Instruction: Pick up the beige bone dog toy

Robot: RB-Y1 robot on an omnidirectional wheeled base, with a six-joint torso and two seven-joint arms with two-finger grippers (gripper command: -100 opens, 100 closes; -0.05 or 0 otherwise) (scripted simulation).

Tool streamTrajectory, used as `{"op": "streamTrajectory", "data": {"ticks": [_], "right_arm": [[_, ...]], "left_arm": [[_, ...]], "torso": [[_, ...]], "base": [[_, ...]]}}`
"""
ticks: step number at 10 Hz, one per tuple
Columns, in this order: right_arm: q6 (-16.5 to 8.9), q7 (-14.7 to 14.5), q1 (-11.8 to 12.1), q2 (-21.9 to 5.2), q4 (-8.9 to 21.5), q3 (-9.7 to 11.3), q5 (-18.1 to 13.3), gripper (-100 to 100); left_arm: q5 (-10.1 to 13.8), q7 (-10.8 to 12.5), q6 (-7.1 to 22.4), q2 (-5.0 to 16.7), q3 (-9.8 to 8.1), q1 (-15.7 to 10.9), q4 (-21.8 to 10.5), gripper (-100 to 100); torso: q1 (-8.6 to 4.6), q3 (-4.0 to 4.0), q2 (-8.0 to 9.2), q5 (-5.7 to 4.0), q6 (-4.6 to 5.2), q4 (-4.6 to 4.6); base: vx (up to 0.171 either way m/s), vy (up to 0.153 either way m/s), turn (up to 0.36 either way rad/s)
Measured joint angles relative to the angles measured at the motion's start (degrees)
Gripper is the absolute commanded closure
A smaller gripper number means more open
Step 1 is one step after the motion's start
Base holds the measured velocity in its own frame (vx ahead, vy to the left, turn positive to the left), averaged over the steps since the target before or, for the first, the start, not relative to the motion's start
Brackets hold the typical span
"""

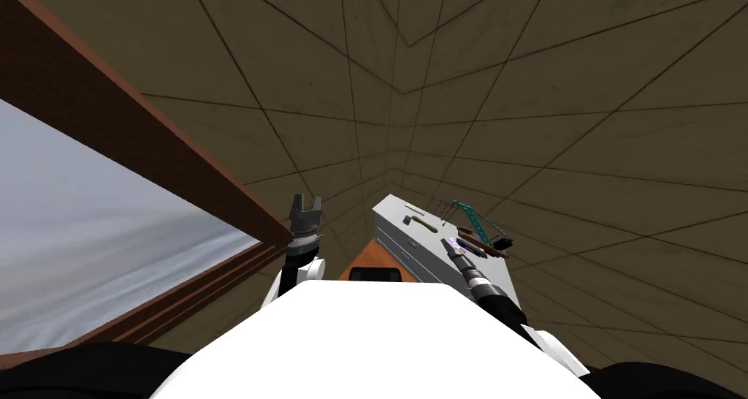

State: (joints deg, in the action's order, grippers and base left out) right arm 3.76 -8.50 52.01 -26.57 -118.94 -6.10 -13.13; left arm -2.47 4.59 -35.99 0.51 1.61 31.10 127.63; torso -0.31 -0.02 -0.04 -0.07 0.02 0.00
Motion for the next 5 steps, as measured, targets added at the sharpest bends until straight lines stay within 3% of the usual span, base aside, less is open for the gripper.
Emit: {"op": "streamTrajectory", "data": {"ticks": [1, 5], "right_arm": [[-1.82, -0.21, 0.64, -2.59, 1.85, -0.22, -0.31, -100], [-5.85, -2.39, 5.32, -5.3, 3.91, 0.62, -2.48, -100]], "left_arm": [[0.0, 0.0, 0.0, 0.0, 0.0, -0.01, 0.0, 0], [0.0, 0.0, 0.0, 0.0, -0.01, 0.01, 0.0, 0]], "torso": [[-0.07, 0.03, 0.06, -0.01, -0.03, 0.01], [-0.01, -0.04, -0.07, -0.01, 0.02, -0.01]], "base": [[-0.055, -0.034, 0.348], [-0.025, -0.021, 0.327]]}}
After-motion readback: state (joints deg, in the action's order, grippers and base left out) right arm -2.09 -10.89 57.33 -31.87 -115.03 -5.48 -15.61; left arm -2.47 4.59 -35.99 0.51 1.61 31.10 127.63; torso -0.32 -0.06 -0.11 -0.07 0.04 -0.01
